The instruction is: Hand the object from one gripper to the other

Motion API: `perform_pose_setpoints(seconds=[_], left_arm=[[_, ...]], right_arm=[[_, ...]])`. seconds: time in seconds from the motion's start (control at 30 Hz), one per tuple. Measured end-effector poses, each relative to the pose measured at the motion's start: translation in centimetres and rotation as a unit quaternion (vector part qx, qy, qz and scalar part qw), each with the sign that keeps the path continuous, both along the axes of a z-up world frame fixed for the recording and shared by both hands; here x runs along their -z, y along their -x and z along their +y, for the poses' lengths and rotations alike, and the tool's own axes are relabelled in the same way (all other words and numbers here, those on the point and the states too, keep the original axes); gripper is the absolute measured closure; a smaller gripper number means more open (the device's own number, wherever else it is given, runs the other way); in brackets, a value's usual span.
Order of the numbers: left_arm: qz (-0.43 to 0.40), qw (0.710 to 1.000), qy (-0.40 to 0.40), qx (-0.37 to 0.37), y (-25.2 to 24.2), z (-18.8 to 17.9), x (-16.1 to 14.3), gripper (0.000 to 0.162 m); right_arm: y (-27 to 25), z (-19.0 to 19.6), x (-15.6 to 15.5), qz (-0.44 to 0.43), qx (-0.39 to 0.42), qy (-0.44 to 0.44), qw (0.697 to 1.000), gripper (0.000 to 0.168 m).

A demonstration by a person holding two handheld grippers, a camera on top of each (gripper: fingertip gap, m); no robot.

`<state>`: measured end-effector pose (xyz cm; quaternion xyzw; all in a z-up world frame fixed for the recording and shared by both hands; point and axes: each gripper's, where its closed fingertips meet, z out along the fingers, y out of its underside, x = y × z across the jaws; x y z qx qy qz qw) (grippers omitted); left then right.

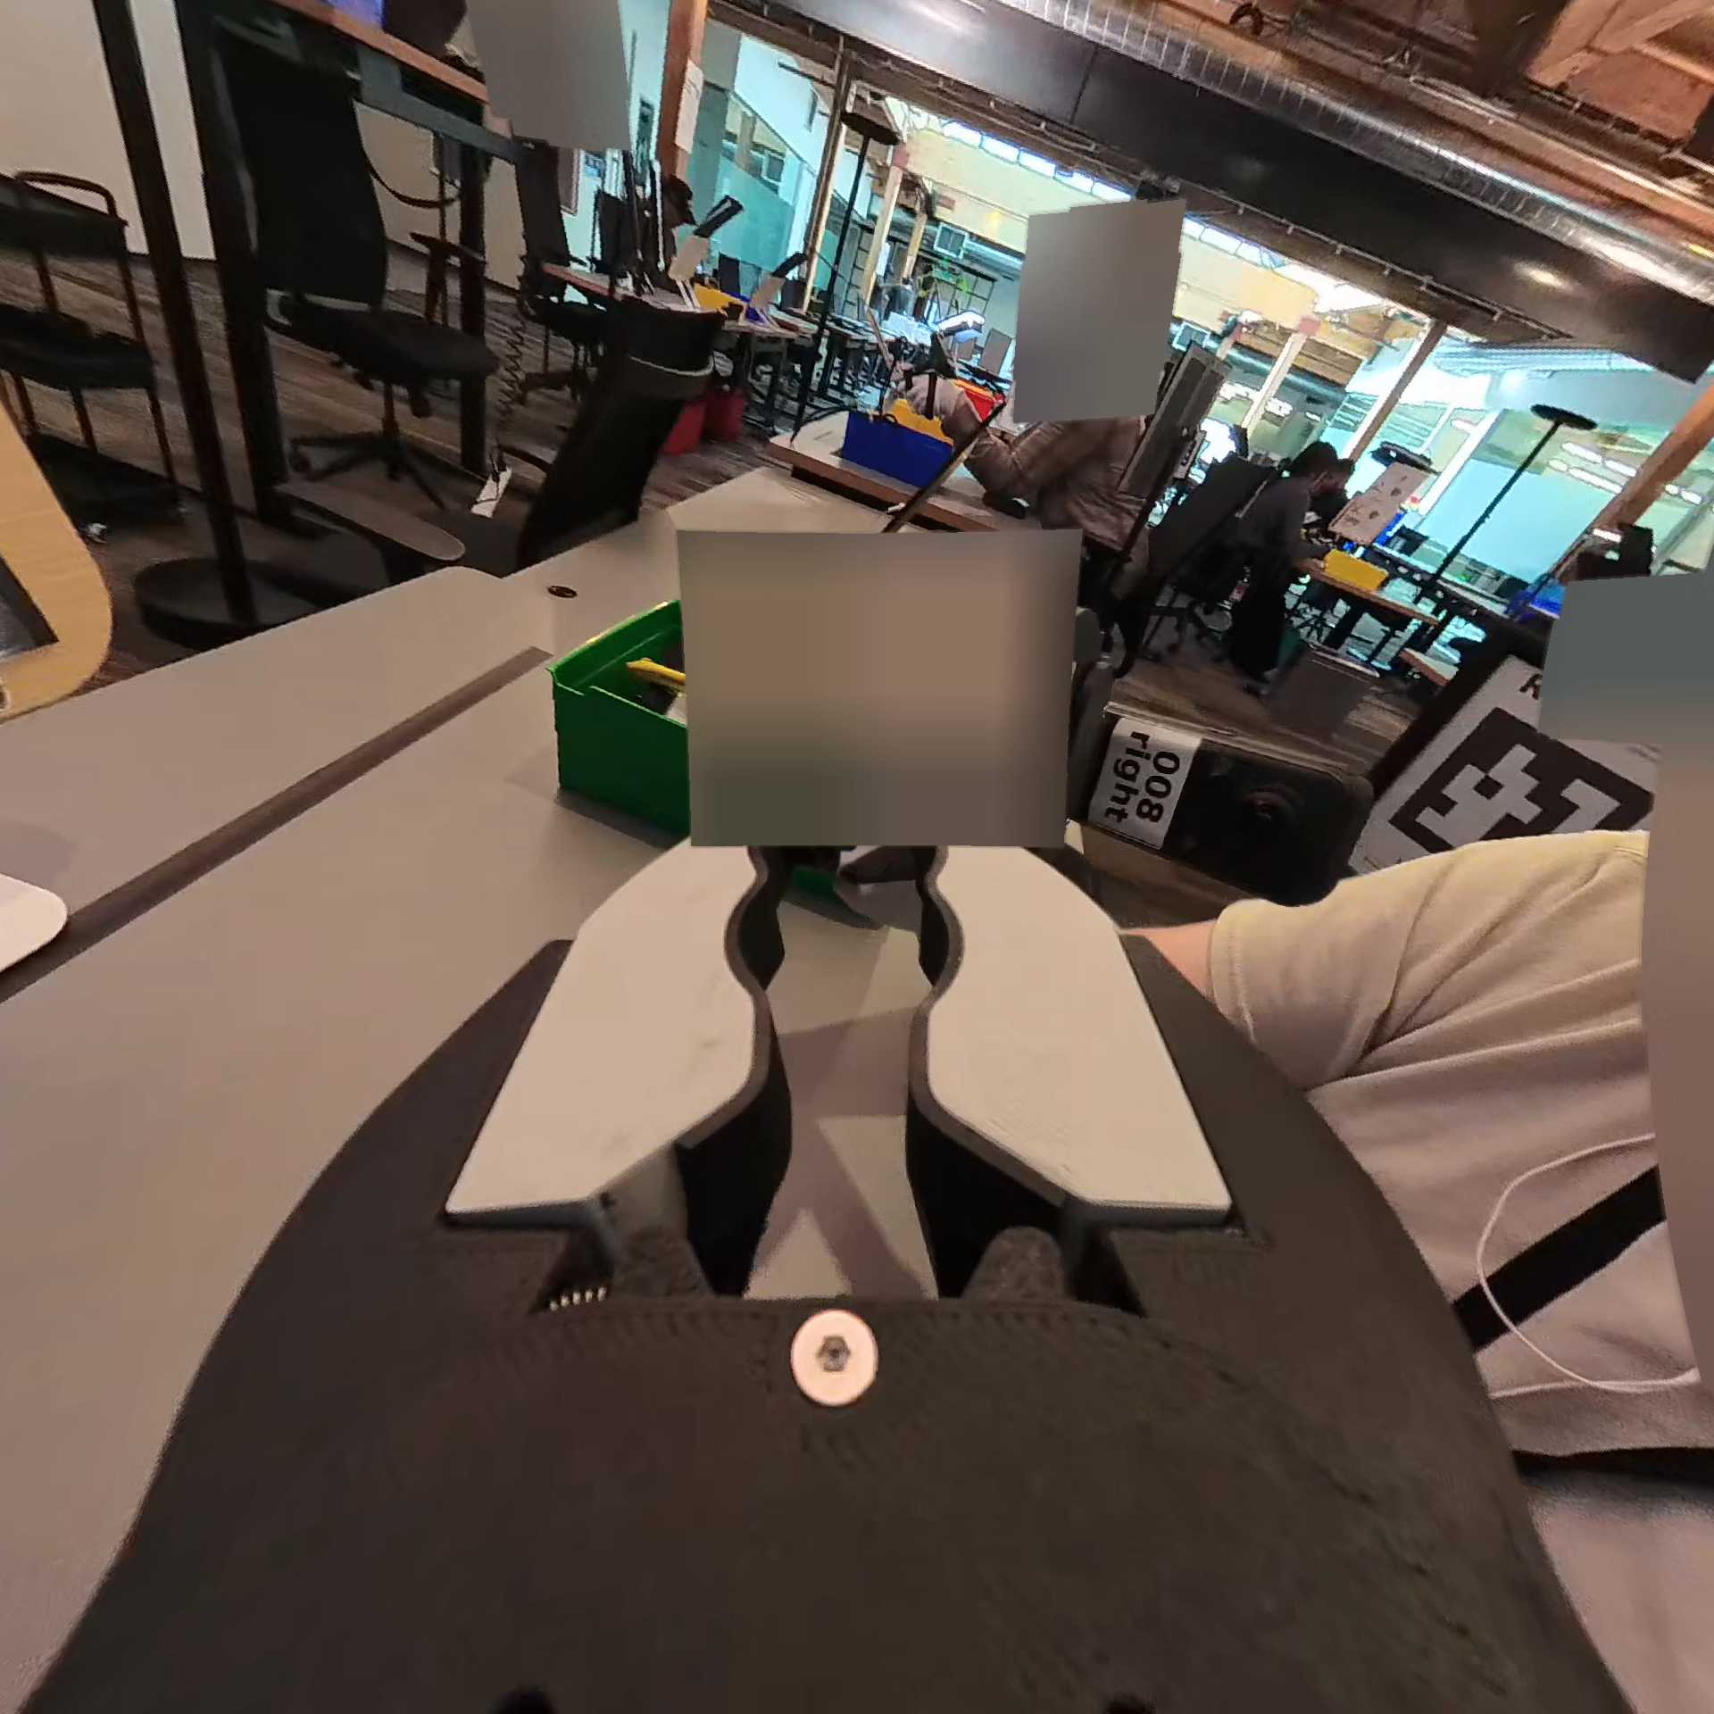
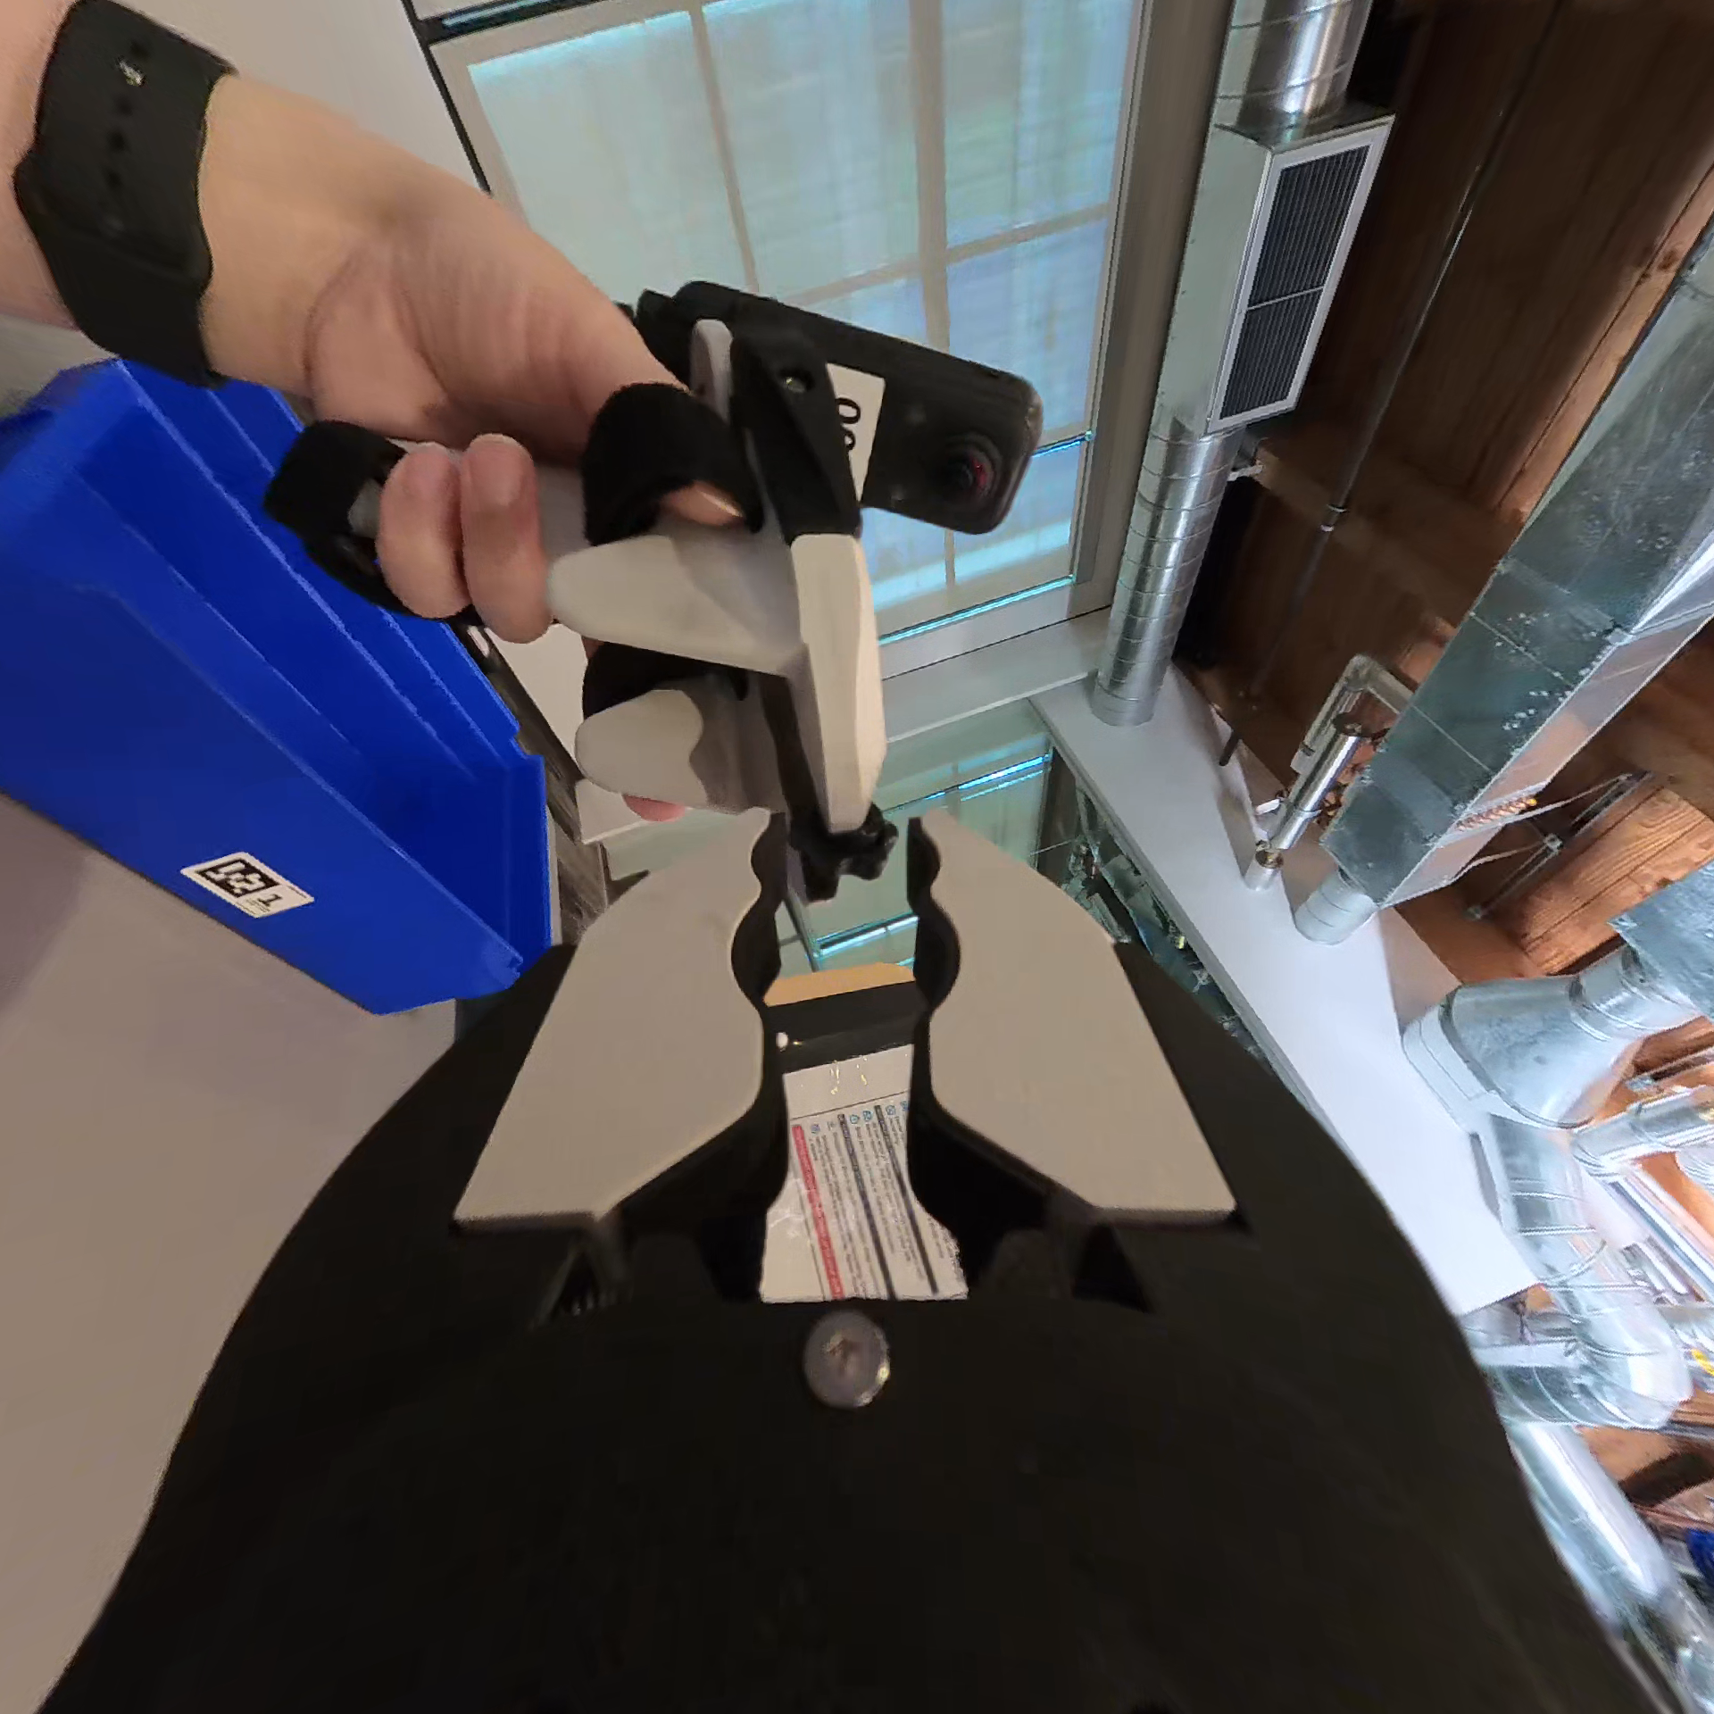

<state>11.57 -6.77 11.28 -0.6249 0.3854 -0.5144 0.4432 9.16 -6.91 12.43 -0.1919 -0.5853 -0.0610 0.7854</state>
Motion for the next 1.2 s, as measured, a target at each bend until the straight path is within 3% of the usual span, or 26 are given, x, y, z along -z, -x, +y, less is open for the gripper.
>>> perform_pose_setpoints(seconds=[0.3, 0.43, 0.67, 0.77, 0.83, 0.87, 0.97, 1.03, 1.07, 1.13, 1.2], left_arm=[[0.009, 1.000, -0.003, 0.030, -0.6, -0.9, 0.5, 0.136], [-0.017, 1.000, -0.019, 0.018, -0.5, -0.8, -0.5, 0.117], [-0.062, 0.996, -0.016, 0.058, -0.6, -2.4, -2.1, 0.105], [-0.016, 0.998, -0.053, -0.015, -0.2, -0.4, -1.2, 0.097], [0.043, 0.978, -0.151, -0.136, 1.0, 2.7, -0.8, 0.096], [0.073, 0.955, -0.210, -0.194, 1.6, 3.9, -0.9, 0.096], [0.126, 0.871, -0.358, -0.313, 2.5, 5.5, -2.3, 0.095], [0.144, 0.820, -0.441, -0.335, 1.6, 4.9, -2.9, 0.096], [0.148, 0.798, -0.475, -0.339, 0.9, 4.4, -3.1, 0.100], [0.152, 0.755, -0.524, -0.362, 0.3, 3.9, -3.6, 0.116], [0.160, 0.722, -0.550, -0.388, 0.2, 4.0, -3.9, 0.122]], right_arm=[[0.3, -0.5, 0.3, -0.004, -0.025, 0.029, 0.999, 0.154], [0.2, -1.0, -0.9, 0.042, -0.068, 0.080, 0.994, 0.154], [-0.8, -0.2, -2.1, 0.113, -0.123, 0.162, 0.973, 0.154], [-1.8, 0.8, -3.2, 0.166, -0.154, 0.240, 0.944, 0.154], [-2.6, 1.3, -4.3, 0.218, -0.225, 0.354, 0.881, 0.154], [-2.8, 1.6, -4.8, 0.240, -0.272, 0.427, 0.828, 0.155], [-2.9, 2.8, -5.2, 0.276, -0.398, 0.627, 0.610, 0.155], [-2.7, 3.4, -4.8, 0.278, -0.465, 0.701, 0.464, 0.155], [-2.7, 3.7, -4.6, 0.280, -0.490, 0.719, 0.406, 0.155], [-2.1, 4.4, -3.8, 0.282, -0.510, 0.745, 0.323, 0.155], [-1.6, 4.8, -3.1, 0.285, -0.518, 0.760, 0.269, 0.155]])
